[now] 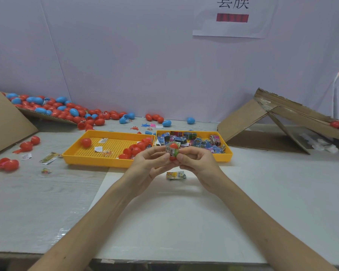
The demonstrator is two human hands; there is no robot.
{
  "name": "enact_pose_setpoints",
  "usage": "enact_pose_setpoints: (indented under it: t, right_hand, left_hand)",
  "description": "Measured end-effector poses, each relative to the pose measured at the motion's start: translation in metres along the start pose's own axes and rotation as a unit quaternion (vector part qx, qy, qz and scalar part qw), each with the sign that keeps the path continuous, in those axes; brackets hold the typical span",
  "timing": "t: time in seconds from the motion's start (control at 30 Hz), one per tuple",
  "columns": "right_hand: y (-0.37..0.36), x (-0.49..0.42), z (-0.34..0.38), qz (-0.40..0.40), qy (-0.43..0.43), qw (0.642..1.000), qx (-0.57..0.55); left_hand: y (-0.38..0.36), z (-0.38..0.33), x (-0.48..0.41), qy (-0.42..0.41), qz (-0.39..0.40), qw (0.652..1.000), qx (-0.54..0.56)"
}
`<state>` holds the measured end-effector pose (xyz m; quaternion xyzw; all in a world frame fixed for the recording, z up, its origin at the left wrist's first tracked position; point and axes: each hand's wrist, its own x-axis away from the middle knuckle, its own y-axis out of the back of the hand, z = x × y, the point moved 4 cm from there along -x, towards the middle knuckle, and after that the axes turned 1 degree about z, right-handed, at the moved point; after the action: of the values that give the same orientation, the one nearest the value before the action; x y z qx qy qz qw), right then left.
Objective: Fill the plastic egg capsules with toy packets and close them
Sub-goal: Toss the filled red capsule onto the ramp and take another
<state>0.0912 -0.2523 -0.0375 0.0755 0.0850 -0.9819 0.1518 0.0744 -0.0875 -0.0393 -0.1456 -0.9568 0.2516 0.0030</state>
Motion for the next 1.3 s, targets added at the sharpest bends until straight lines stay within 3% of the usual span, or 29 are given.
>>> enact_pose_setpoints:
  t: [0.47,0.63,0.8,1.03,1.3]
  right_hand:
    - [0.0009,0.0000,0.0005,-0.020,-0.017,1.000,0.011]
    - [0.0052,-0.0030,0.0037,-0.001,0.011,1.000,-0.016]
    - [0.0030,-0.0029,0.0021,-0.007,0.008,1.000,0.017]
    - [0.0039,-0.0038,0.0028,0.006,0.026,0.999,-0.042]
    - [0.0013,-0.0011,0.0026,0.003,0.010,1.000,-0.001]
  left_hand:
    - [-0.0003,-0.0023,0.0016,-0.019,0.000,0.997,-0.071]
    - [-0.0048,-0.0030,0.0024,-0.032,0.025,0.999,-0.020]
    - [-0.0048,-0.0038,0.0019,-0.049,0.036,0.997,-0.047]
    - [-0.0055,-0.0031,0.0011,-0.044,0.045,0.996,-0.057]
    - [-0.0045,-0.0014,0.0000,-0.050,0.041,0.994,-0.086]
